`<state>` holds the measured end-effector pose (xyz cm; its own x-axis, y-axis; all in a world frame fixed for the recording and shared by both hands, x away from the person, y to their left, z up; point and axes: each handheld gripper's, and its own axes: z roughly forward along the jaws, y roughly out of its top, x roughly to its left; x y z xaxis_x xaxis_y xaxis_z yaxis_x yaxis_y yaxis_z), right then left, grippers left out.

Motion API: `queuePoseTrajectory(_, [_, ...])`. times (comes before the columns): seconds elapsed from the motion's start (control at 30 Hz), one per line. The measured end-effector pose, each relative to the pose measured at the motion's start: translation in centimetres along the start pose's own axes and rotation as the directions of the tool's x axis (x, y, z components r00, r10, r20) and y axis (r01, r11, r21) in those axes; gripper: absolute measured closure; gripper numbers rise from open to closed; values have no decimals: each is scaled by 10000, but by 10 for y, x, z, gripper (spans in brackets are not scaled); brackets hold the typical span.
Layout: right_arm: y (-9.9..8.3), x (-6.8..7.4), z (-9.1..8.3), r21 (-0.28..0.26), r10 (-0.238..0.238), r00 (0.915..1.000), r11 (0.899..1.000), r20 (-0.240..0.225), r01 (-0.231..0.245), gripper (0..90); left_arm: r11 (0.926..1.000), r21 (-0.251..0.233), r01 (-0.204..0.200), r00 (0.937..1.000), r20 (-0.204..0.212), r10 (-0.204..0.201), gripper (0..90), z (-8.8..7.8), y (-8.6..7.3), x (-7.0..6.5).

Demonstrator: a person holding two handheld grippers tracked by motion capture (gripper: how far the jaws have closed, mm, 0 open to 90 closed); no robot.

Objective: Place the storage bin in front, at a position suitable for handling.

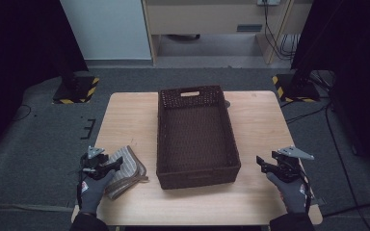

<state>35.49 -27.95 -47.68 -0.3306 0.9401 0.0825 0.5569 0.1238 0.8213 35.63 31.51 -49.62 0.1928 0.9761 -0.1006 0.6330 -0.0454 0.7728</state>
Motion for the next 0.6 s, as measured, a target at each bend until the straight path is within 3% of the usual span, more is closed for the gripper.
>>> queuePoseTrajectory(0.2, [6, 0, -3, -146, -91, 9997, 9999, -237, 88, 337, 9951, -898, 424, 9987, 316, -397, 326, -16, 9, -1])
queuePoseTrajectory(0.33, [15, 6, -7, -428, -128, 9987, 9990, -502, 107, 341, 9914, -1184, 548, 9969, 619, -477, 344, -21, 13, -5])
queuePoseTrajectory(0.6, [35, 22, -17, -1151, -303, 9940, 9932, -1050, 181, 359, 9878, -1543, 200, 9949, 1007, -44, 356, -29, 24, -25])
